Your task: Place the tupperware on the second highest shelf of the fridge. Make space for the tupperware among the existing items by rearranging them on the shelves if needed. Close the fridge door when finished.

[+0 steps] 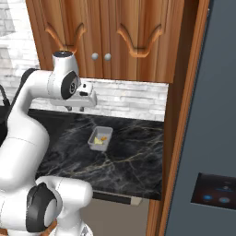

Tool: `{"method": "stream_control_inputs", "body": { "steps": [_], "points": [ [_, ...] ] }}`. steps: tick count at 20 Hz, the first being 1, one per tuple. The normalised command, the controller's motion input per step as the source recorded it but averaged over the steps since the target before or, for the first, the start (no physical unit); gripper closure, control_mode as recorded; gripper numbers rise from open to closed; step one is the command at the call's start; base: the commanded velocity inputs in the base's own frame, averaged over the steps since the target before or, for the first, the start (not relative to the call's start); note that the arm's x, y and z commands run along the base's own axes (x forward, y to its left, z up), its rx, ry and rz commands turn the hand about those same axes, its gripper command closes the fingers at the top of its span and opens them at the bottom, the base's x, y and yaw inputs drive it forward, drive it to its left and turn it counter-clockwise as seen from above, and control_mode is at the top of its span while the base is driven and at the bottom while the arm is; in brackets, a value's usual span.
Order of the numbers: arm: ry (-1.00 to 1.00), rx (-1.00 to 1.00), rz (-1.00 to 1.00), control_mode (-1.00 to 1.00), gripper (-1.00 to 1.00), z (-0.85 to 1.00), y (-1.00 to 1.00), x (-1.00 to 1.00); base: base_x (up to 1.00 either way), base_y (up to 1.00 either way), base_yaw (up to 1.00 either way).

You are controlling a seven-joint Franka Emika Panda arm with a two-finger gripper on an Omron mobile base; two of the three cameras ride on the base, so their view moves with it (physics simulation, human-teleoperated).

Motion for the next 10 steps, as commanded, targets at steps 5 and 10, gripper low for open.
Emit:
{"method": "stream_control_inputs", "body": {
  "steps": [5, 10],
  "points": [
    [0.0, 0.11, -0.22, -1.0, -1.0, -0.21, -0.56, -0.59, 0.0, 0.0, 0.0],
    [0.04, 0.18, -0.65, -1.0, -1.0, -0.9, -0.5, -0.3, 0.0, 0.0, 0.0]
  ]
}}
